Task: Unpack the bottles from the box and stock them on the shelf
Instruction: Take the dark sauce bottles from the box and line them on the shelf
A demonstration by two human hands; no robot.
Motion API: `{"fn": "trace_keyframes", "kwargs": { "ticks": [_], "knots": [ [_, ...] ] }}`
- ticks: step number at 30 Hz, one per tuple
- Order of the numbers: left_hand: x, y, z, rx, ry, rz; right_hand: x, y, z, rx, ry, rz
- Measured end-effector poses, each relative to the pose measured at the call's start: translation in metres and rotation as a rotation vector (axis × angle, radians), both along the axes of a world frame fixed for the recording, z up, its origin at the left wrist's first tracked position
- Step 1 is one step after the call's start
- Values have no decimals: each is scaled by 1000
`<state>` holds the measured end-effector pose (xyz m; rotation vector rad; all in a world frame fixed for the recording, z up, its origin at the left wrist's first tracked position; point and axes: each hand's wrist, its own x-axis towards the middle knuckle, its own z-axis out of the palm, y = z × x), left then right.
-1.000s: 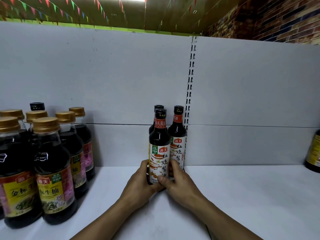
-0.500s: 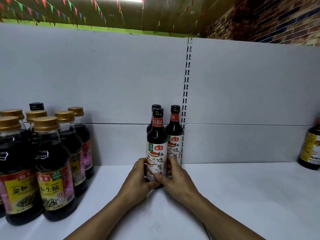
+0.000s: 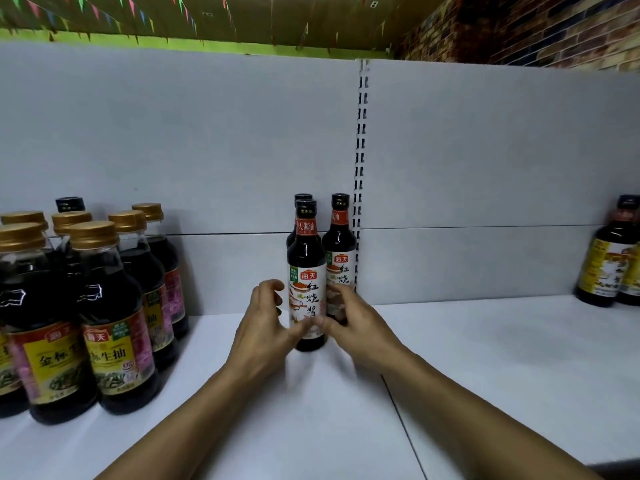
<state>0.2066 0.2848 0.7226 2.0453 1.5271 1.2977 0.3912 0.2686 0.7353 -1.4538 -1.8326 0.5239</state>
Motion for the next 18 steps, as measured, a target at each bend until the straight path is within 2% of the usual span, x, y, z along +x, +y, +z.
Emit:
{"fn": "trace_keyframes", "kwargs": {
  "ticks": [5,13,18],
  "knots": [
    [10,-24,25,165,50,-75,20,-30,21,42,-18,-14],
    [82,-70,39,103,161,-426,78,-98,24,125,89,-126],
    [152,-103,34,73,79,-600,137,-157,14,170,110,-284]
  ]
}}
